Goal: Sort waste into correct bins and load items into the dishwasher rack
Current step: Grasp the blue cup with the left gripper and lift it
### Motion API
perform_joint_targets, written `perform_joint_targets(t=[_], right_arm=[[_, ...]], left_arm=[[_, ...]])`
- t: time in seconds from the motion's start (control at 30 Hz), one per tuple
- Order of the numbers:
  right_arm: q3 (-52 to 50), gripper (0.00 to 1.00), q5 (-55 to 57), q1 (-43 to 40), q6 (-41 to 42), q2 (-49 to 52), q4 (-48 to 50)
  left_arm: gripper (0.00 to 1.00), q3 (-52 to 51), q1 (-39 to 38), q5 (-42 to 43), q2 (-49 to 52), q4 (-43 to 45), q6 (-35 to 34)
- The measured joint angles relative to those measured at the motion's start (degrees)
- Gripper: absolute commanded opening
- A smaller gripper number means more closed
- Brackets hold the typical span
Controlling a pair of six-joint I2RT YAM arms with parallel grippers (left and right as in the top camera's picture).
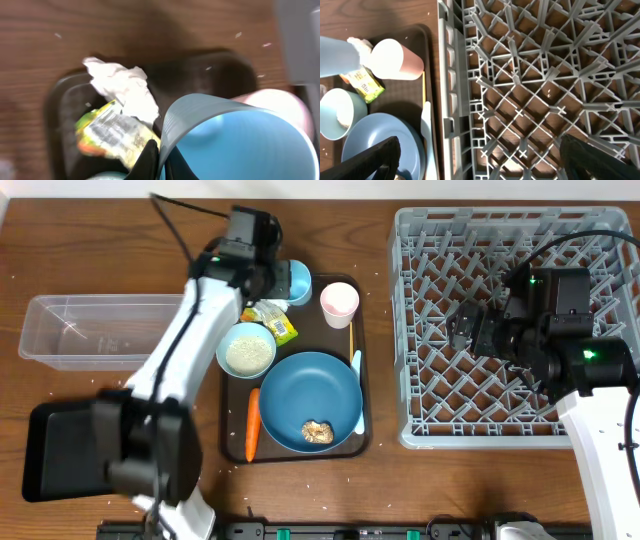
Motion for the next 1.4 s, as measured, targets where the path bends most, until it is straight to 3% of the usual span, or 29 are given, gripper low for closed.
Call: perform_joint_targets(t=[0.1,0.27,0.5,0.83,1.1,1.4], right_arm=[[0.0,0.92,-1.7,0.0,-1.1,0.0,0.3],[0.0,0.95,-8.2,0.0,-7.0,0.0,1.6],[0.0,0.93,-18.0,0.0,-13.7,0.0,3.9],[0.1,0.85,-48.5,-0.1,-25.2,0.0,17.9],[0.3,0.88,-66.1,1.7,-26.8,0.0,31.9],[0.3,0.89,-67.4,10.2,-27.1,0.0,35.3]], left_arm=[[0.06,0.0,0.0,1.3,-5.7,-3.3,0.1],[0.06,0.0,0.2,11.3,-12.9,-4.6,0.5],[0.06,0.0,4.6,36.2,-20.4,-2.9,0.6],[0.06,0.0,8.7,70.7,-18.0,0.0,0.6],[0.06,0.0,8.2,79.4,-17.9,0.5,0.2],[0.06,0.0,6.0,80.9,-17.9,0.6,0.2]])
